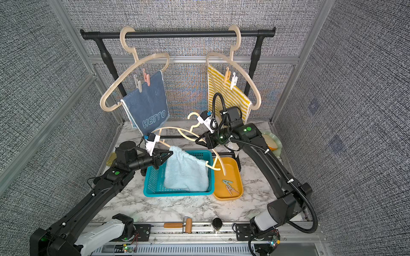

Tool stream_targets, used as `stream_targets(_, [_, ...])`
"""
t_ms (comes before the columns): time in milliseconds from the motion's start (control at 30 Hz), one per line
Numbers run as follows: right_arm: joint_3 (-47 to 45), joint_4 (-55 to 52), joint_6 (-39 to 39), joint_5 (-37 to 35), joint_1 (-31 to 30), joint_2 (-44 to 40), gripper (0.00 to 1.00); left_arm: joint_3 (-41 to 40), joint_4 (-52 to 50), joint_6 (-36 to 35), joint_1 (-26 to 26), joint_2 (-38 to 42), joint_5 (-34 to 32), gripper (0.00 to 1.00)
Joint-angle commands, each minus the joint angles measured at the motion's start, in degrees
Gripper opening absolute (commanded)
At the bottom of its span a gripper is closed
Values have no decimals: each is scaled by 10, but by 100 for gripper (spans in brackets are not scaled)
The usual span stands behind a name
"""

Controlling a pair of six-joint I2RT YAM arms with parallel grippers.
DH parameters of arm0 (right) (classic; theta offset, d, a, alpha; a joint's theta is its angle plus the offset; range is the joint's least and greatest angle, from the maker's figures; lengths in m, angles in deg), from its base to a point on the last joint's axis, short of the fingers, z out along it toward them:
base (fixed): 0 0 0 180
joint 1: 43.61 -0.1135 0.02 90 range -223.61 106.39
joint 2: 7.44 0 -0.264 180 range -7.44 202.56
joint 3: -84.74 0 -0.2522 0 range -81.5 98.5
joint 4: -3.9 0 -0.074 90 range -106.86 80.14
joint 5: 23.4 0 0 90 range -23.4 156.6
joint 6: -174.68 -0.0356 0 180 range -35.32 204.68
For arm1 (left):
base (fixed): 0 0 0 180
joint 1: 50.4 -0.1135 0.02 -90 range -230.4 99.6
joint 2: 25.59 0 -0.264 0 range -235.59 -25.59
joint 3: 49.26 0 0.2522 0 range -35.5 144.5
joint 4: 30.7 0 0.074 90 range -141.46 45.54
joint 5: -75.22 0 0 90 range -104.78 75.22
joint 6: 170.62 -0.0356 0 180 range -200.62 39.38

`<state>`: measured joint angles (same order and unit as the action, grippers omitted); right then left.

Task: Remove the clothespins securing towels to the hanger
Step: Remove the towel from the hanger.

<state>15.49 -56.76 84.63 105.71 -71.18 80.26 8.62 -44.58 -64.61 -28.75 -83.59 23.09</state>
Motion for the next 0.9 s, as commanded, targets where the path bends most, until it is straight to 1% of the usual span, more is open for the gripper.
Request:
stream_targets(0, [6,24,-1,-14,0,3,0,5,-2,-16,0,9,-17,0])
stream_targets(167, [7,16,4,-28,0,8,0,15,-28,-29,0,18,-37,0])
stream_targets(400, [-9,-9,12,-114,8,17,0,43,-67,-42,0,51,-75,0])
stream_targets(567, [-40,5,-1,-150,26,1,0,77,-121,-63,1,76,-116,0])
stream_targets(733, [-56,11,-7,-169,39,-16,0,95,-158,-69,1,106,-172,0])
stream_targets(867, [-66,13,-15,-180,48,-27,0,103,-171,-74,1,114,-176,0])
